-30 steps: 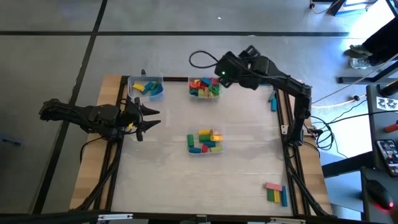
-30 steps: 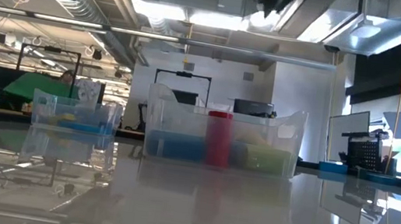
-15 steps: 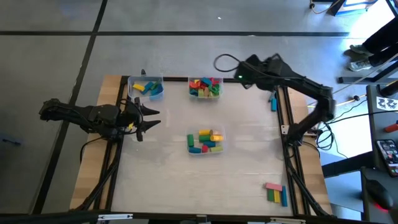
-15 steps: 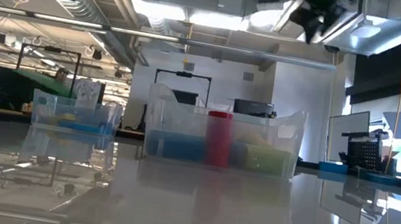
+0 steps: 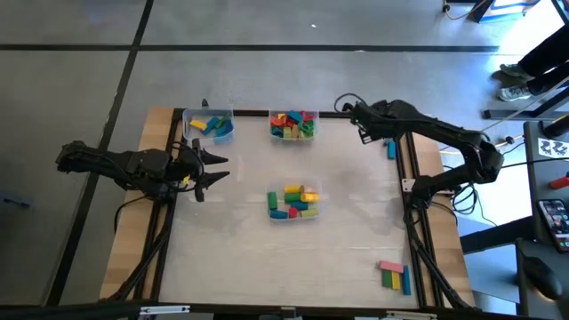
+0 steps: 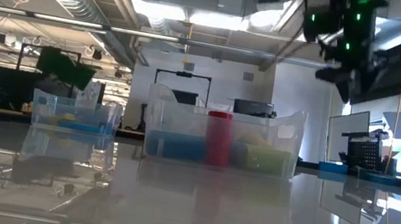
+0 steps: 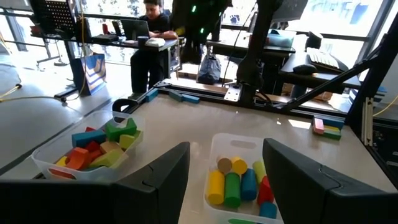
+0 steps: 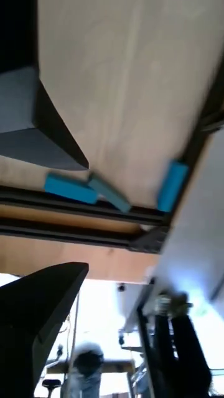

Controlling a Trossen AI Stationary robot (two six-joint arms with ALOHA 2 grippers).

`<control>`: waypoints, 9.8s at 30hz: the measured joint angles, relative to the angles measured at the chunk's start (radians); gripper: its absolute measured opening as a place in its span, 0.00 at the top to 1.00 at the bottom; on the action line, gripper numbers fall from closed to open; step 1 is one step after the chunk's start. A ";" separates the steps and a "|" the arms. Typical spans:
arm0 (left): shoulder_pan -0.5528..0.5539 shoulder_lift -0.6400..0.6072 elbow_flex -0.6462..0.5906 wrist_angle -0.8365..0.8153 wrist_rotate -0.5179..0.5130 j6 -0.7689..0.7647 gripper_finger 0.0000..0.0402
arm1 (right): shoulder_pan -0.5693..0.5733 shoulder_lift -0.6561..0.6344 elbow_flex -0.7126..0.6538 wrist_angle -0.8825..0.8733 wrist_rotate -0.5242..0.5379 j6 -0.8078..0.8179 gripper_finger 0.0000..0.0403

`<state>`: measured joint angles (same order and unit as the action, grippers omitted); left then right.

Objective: Sort blocks by size
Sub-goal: Put the dark green rectangular block into the top left transparent bin, then put the light blue rectangular block into the top left transparent bin

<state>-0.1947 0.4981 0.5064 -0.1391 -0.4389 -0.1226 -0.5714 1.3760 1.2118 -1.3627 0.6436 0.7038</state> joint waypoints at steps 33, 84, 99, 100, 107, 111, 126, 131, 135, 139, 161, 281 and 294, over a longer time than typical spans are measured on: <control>0.000 0.002 0.000 -0.009 0.000 0.003 0.51 | -0.254 0.018 -0.424 0.590 -0.094 -0.244 0.98; 0.000 0.002 0.000 -0.037 0.000 0.000 0.51 | 0.176 0.284 -0.376 0.472 -0.086 -0.382 0.98; 0.000 0.002 0.000 -0.036 0.000 0.000 0.51 | 0.388 0.171 -0.310 0.295 -0.062 -0.009 0.98; 0.000 0.002 0.000 -0.036 0.000 0.000 0.51 | 0.385 0.151 -0.310 0.289 -0.066 0.034 0.98; 0.000 0.002 0.000 -0.036 0.000 0.000 0.51 | 0.360 0.074 -0.310 0.291 -0.114 0.236 0.89; 0.000 0.002 0.000 -0.037 0.000 0.000 0.51 | 0.362 0.075 -0.320 0.319 -0.081 0.272 0.73; 0.000 0.002 0.000 -0.034 0.000 0.000 0.51 | 0.361 0.075 -0.612 0.771 -0.033 0.419 0.43; 0.000 0.002 0.000 -0.024 0.000 0.000 0.51 | 0.361 0.075 -0.662 0.839 -0.050 0.426 0.48; 0.000 0.002 0.000 -0.020 0.000 0.000 0.51 | 0.362 0.073 -0.682 0.885 -0.050 0.426 0.57; 0.000 0.002 0.000 -0.021 0.000 0.000 0.51 | 0.362 0.073 -0.684 0.903 -0.054 0.392 0.71; 0.000 0.002 0.000 -0.023 0.000 0.000 0.51 | 0.363 0.075 -0.407 0.867 -0.050 0.003 0.86; -0.002 -0.005 0.000 -0.074 0.000 -0.008 0.51 | 0.250 0.766 1.099 0.863 -0.129 -0.952 0.43; -0.002 -0.005 0.000 -0.089 0.001 -0.026 0.51 | 0.221 0.572 1.099 0.408 0.054 -0.791 0.43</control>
<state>-0.1967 0.4927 0.5060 -0.2279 -0.4381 -0.1490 -0.3506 1.9480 2.3104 -0.9544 0.6974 -0.0876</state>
